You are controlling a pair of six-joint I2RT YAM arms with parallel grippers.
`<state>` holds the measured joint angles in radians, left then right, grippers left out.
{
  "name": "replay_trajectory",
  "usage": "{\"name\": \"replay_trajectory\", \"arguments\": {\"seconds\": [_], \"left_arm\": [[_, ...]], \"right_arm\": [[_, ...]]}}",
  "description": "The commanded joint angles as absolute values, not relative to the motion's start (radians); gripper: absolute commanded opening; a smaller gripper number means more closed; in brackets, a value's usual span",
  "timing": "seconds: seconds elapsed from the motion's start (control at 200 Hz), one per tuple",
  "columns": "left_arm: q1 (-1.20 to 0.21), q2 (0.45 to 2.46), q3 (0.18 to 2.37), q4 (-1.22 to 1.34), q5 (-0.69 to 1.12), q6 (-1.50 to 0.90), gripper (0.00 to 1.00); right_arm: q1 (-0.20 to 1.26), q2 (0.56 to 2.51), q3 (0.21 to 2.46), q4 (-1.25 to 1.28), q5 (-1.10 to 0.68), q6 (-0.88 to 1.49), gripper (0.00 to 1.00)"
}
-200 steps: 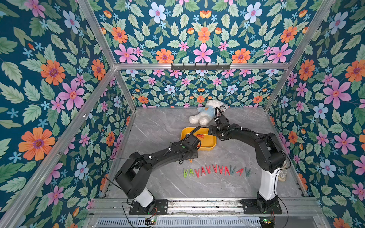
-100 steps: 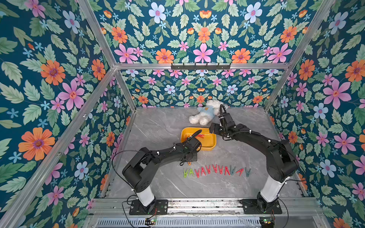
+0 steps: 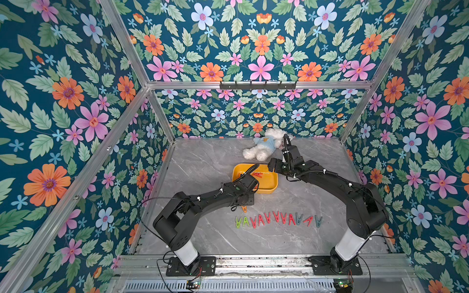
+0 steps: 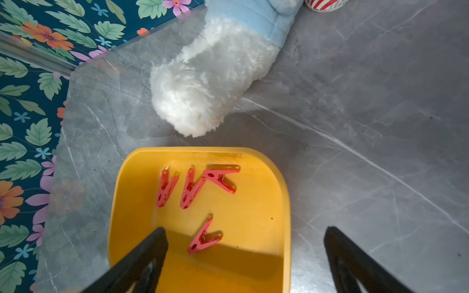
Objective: Take the clothespins out of the storage box
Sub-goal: Place the clothespin at the center of the board, then pick up the clothespin from the storage box.
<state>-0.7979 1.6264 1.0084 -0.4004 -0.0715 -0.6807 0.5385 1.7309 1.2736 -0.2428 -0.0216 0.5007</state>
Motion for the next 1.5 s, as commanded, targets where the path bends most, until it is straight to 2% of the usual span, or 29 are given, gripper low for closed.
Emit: {"name": "replay_trajectory", "arguments": {"seconds": [0.0,0.105,0.28,0.47,0.745,1.3,1.495], "left_arm": [[-0.782,1.59,1.033,-0.471,-0.109,-0.689,0.46],[-0.744,1.545,1.048,-0.486,-0.098,-0.685,0.52],[-0.672,1.502,1.095,-0.498,-0.056,-0.633,0.67],[-0.603,1.461,1.129,-0.503,-0.015,-0.602,0.99],[-0.542,1.415,1.126,-0.465,0.027,-0.583,1.0],[-0.502,1.432,1.1,-0.41,0.057,-0.614,1.0],[-0.497,1.427,1.091,-0.407,0.056,-0.62,1.0]], "right_arm": [[0.553,1.733,1.29,-0.229,-0.037,0.477,0.92],[0.571,1.743,1.302,-0.223,-0.034,0.455,0.86],[0.597,1.789,1.331,-0.219,-0.029,0.412,0.74],[0.624,1.884,1.404,-0.263,-0.041,0.351,0.59],[0.643,2.054,1.531,-0.335,-0.037,0.262,0.42],[0.65,2.191,1.637,-0.412,-0.003,0.158,0.41],[0.663,2.239,1.678,-0.434,0.015,0.137,0.38]]}}
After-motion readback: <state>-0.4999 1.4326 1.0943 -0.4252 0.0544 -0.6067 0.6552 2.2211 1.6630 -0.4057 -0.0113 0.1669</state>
